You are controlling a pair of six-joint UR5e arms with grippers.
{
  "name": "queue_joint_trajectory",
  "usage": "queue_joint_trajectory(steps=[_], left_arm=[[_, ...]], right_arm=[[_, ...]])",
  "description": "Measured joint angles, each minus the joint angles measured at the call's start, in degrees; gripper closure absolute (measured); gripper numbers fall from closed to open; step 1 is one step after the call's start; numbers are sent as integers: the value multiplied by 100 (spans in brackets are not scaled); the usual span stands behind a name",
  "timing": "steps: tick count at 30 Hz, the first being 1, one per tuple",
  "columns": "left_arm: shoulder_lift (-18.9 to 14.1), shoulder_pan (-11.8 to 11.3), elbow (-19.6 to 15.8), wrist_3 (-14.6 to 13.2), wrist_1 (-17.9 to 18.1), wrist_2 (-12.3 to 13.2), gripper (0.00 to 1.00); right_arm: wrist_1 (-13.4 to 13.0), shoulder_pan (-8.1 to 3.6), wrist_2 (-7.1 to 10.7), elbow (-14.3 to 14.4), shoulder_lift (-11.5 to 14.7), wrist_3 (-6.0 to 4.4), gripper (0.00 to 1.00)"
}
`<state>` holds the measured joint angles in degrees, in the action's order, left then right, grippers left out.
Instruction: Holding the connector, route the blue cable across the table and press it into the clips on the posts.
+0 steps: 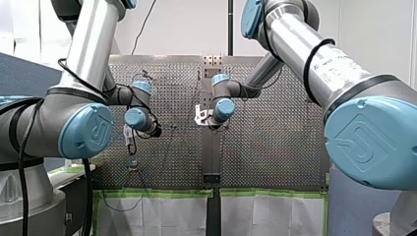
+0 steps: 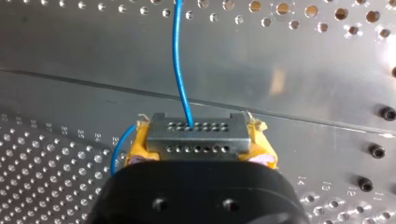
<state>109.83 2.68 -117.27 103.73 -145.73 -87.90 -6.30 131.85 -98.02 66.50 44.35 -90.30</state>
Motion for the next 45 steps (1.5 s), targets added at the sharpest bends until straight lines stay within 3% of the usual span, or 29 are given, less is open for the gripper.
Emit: queue_joint_trajectory(steps=[7, 13, 21, 31, 38, 45], left_arm=[[-371, 191, -369, 142, 241, 97, 0], [-674, 394, -629, 81, 203, 88, 0], [-941, 688, -728, 179, 352, -43, 0], [-647, 1170, -386, 650, 796, -410, 0], [-342, 1478, -80, 838, 745, -419, 0], [19, 1747, 281, 905, 710, -445, 0]], right_arm=[[13, 10, 4, 0, 111, 33, 100], [32, 52, 9, 2, 229, 22, 100], [99, 84, 10, 30, 253, 20, 100], [220, 55, 7, 184, 448, -61, 100], [225, 23, 17, 354, 548, -76, 100], [244, 67, 118, 375, 633, -79, 100]])
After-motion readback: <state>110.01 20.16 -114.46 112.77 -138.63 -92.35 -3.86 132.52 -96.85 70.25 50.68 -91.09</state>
